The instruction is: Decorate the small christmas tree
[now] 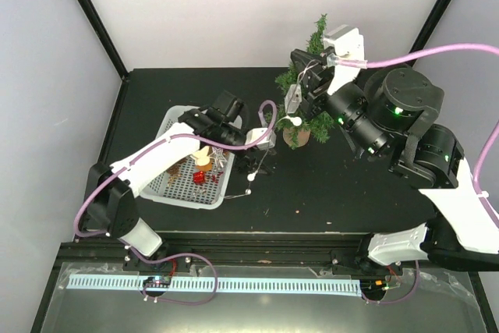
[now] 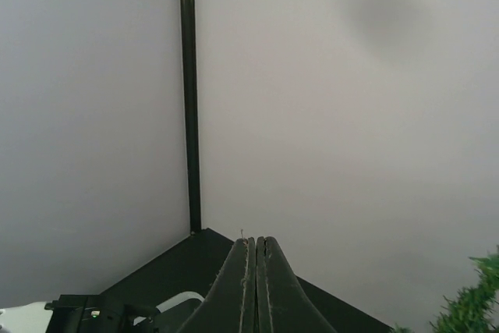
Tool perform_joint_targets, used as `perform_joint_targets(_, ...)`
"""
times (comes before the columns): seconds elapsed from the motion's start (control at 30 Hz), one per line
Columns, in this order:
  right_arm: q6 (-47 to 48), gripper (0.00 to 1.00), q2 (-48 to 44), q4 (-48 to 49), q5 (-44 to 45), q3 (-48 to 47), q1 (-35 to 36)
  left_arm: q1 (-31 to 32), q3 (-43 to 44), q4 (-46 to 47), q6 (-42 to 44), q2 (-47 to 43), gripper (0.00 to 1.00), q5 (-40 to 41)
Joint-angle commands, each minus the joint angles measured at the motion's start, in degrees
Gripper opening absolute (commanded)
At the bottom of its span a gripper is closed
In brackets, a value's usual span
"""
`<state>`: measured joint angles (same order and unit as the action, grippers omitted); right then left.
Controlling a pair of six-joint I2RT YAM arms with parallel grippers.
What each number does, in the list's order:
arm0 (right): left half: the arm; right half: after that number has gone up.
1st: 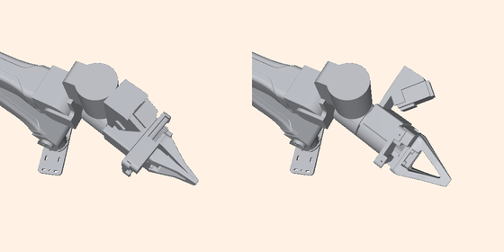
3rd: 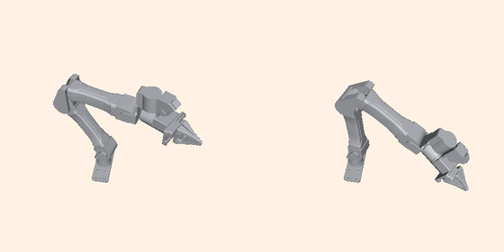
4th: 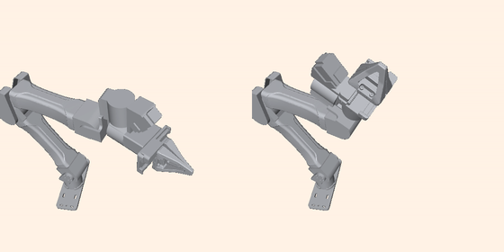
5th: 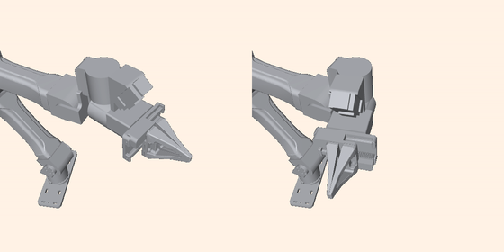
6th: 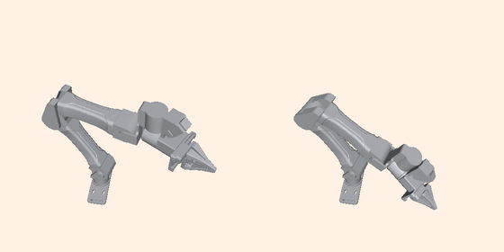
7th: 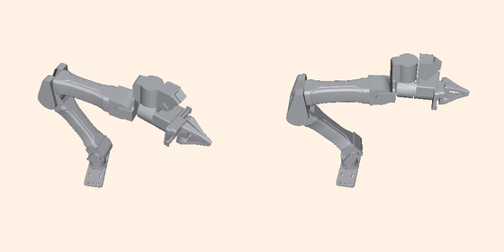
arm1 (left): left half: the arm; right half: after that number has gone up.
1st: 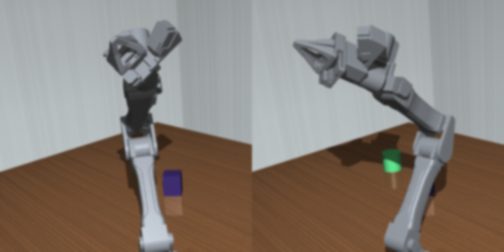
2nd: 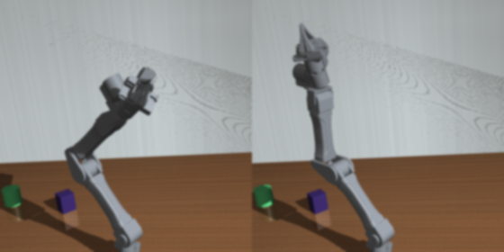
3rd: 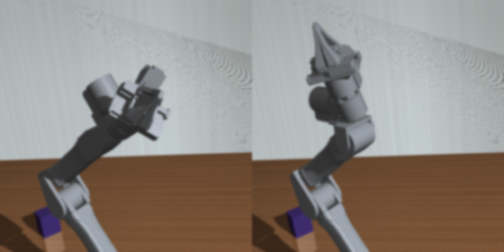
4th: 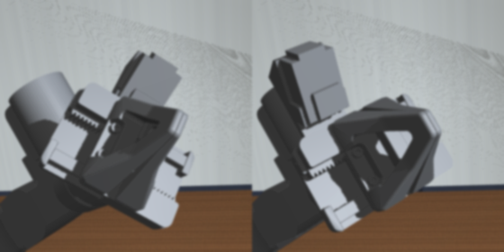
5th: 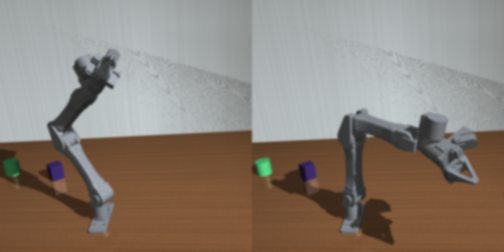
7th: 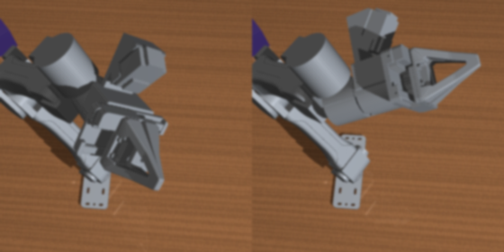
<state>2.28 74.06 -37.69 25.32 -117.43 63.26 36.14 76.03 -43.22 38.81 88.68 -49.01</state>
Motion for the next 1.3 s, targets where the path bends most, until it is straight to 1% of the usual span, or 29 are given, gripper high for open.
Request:
perform_joint_targets(0.0,1.03,0.01,-2.18,0.46,3.17,1.52,-0.53,3.01,6.34,-7.11,6.22,2.71,0.63,-10.18)
perform_joint_targets(0.1,1.2,0.01,-3.43,0.86,4.27,2.67,-0.77,3.07,6.74,-8.94,7.45,3.25,0.51,-9.92)
perform_joint_targets(0.13,1.22,0.01,-3.74,1.09,4.56,3.19,-0.94,3.07,6.45,-9.19,7.82,3.13,0.5,-9.11)
perform_joint_targets(0.17,1.28,0.01,-4.11,1.28,4.76,3.59,-0.99,3.08,6.11,-9.43,8.19,2.88,0.53,-8.29)
perform_joint_targets(0.2,1.44,0.01,-4.33,1.44,4.96,3.83,-1.11,3.06,5.81,-9.7,8.41,2.61,0.6,-7.53)
perform_joint_targets(0.23,1.51,0.01,-4.48,1.62,5.19,4.05,-1.14,3.03,5.44,-9.65,8.47,2.42,0.7,-6.98)
perform_joint_targets(0.27,1.62,0.01,-4.61,1.73,5.33,4.11,-1.22,3.03,4.97,-9.42,8.43,2.26,0.76,-6.68)
perform_joint_targets(0.33,1.7,0.01,-4.63,1.83,5.29,4.05,-1.26,3.02,3.84,-8.43,7.95,1.84,0.82,-5.47)
perform_joint_targets(0.43,1.51,0.01,-4.5,1.9,5.04,3.83,-1.26,2.92,1.67,-3.65,5.2,1.1,0.87,-0.18)
perform_joint_targets(0.5,1.33,0.01,-4.41,1.86,4.75,3.85,-1.24,2.78,0.43,-0.16,2.45,0.52,0.88,4.72)
perform_joint_targets(0.57,1.18,0.01,-4.44,1.84,4.74,3.92,-1.24,2.31,-0.06,2.01,1.14,0.08,0.88,7.46)
perform_joint_targets(0.67,0.93,0.01,-4.54,1.86,4.56,4.28,-1.29,2.01,-1.02,7.03,-2.94,-0.73,0.88,15.53)
perform_joint_targets(0.73,0.75,0.01,-4.62,2.2,4.48,4.76,-1.27,1.57,-2.55,11.72,-6.43,-1.82,0.88,23.38)
perform_joint_targets(0.8,0.7,0.01,-4.8,2.48,4.39,5.09,-1.32,1.22,-3.81,14.7,-7.55,-2.75,0.88,28.66)
perform_joint_targets(0.83,0.66,0.01,-4.84,2.46,4.39,5.14,-1.25,1.06,-3.86,14.95,-7.58,-3.19,0.88,29.87)
perform_joint_targets(0.87,0.62,0.01,-4.82,2.53,4.39,5.18,-1.3,0.51,-3.95,14.86,-7.43,-3.71,0.87,29.88)
perform_joint_targets(0.93,0.66,0.01,-4.87,2.35,4.51,5.31,-1.28,-0.87,-4.04,13.78,-6.02,-5.26,0.85,27.09)
perform_joint_targets(1.1,0.7,0.01,-4.98,2.45,4.8,5.99,-1.3,-4.47,-3.13,7.94,-1.96,-7.22,0.83,25.39)
perform_joint_targets(1.17,0.78,0.01,-5.05,2.7,4.96,6.43,-1.32,-6.98,-1.49,3.64,-0.96,-7.15,0.79,21.94)
perform_joint_targets(1.2,0.79,0.01,-5.14,2.86,5.0,6.66,-1.3,-8.25,-0.79,1.68,-0.54,-7.17,0.76,19.5)
perform_joint_targets(1.23,0.77,0.01,-5.11,2.99,5.0,6.82,-1.32,-9.38,-0.2,-0.68,0.91,-7.27,0.74,15.4)
perform_joint_targets(1.27,0.75,0.01,-5.15,3.09,4.96,6.86,-1.28,-10.26,-0.02,-2.96,1.97,-7.48,0.72,13.56)
